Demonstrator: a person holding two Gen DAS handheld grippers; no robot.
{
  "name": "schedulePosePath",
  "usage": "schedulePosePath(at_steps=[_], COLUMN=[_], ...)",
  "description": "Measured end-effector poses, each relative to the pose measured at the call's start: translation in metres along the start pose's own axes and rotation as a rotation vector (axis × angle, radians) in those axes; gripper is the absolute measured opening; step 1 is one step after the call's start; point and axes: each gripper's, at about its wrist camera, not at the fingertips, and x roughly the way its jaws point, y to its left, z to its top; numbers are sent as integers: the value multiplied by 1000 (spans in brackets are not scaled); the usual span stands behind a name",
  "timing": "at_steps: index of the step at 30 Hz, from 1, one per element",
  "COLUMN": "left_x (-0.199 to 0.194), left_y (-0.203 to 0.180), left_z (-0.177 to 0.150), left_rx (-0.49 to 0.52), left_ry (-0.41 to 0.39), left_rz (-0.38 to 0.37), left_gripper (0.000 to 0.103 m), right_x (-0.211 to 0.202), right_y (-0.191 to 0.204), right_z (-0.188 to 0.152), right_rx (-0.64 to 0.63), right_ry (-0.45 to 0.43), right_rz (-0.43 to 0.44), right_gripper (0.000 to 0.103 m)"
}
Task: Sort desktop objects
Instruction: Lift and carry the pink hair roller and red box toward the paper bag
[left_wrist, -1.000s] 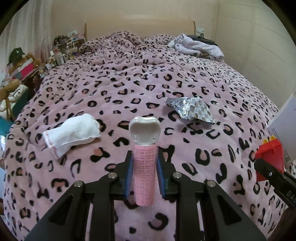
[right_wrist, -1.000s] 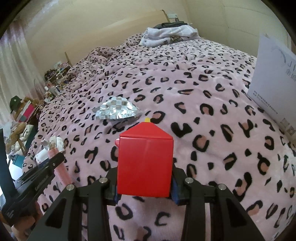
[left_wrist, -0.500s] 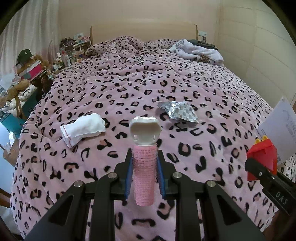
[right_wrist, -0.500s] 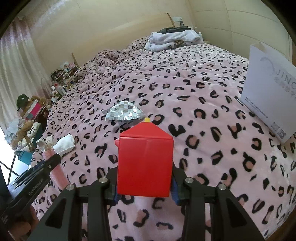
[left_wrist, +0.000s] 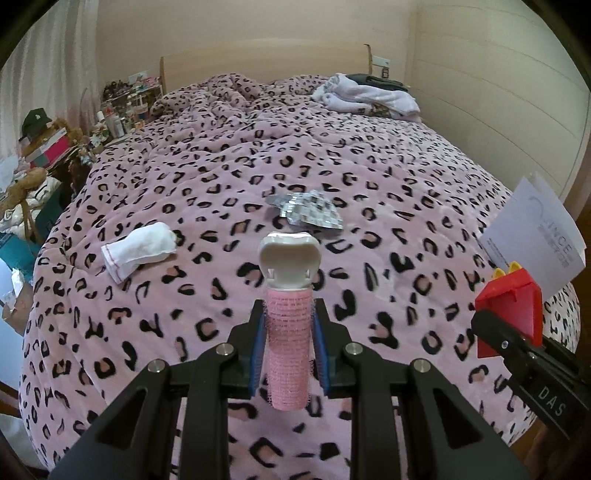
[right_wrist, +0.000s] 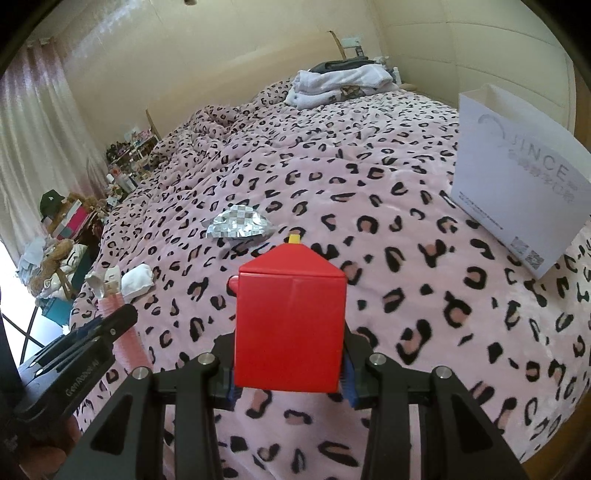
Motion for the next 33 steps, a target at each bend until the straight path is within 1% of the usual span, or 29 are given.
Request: schedulePosePath(at_steps=[14, 22, 33], left_x=[-4, -4, -2], left_y=[-53, -86, -133], left_z=[3, 11, 20], left_rx=[47, 91, 151], left_ry=[4, -9, -13], left_rz=[-61, -135, -206], left_gripper=[24, 24, 24], right_x=[-27, -46, -71], right_y=[-41, -68, -115], right_z=[3, 9, 14], right_rx=[28, 46, 97], right_ry=[-24, -64, -104], right_rz=[-35, -80, -146], right_gripper=[41, 41, 41])
